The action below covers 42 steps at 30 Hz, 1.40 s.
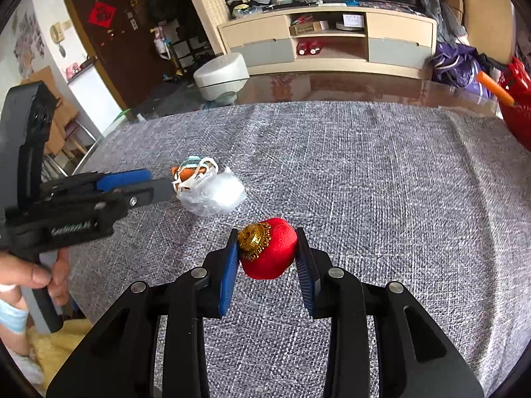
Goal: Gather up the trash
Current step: 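Grasp the red ornament with the right tool while the left tool grasps the clear plastic clip, then lower red ornament and plastic clip into the bin and open both tools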
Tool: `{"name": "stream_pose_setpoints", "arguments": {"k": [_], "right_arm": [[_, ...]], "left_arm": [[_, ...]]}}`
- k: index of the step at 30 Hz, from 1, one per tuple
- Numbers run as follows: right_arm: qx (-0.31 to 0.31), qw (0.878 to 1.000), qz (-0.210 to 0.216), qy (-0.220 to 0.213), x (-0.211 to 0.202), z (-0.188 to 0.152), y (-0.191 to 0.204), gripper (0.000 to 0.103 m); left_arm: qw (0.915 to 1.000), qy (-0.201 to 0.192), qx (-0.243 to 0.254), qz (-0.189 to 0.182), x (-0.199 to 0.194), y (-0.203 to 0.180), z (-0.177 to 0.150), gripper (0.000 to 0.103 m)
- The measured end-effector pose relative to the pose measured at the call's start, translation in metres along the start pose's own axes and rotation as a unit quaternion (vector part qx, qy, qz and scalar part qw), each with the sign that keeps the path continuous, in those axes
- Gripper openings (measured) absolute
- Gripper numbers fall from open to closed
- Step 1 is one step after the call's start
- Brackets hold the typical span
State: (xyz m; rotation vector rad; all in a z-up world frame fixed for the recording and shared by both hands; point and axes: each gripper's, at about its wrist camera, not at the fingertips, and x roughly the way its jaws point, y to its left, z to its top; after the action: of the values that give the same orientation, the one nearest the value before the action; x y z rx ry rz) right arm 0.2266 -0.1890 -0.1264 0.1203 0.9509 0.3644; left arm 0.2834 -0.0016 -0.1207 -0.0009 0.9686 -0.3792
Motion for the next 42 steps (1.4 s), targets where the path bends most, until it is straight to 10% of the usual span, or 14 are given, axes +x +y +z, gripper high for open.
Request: {"name": "stream_pose_setpoints", "arguments": {"k": [12, 27, 42], "right_arm": [[-0.005, 1.0, 0.018, 0.007, 0.004, 0.001, -0.004, 0.034], [-0.008, 1.0, 0.013, -0.024, -0.031, -0.004, 0.007, 0.034], [-0.031, 0.998, -0.015, -0.054, -0.113, -0.048, 0.038, 0.034]], "left_arm": [[0.9998, 0.02, 0.003, 0.004, 0.024, 0.003, 0.004, 0.01], [0.9986, -0.033, 0.021, 0.037, -0.036, -0.013, -0.001, 0.008], [0.9979, -0.049, 0.03, 0.03, -0.119, -0.069, -0.073, 0.008]]}}
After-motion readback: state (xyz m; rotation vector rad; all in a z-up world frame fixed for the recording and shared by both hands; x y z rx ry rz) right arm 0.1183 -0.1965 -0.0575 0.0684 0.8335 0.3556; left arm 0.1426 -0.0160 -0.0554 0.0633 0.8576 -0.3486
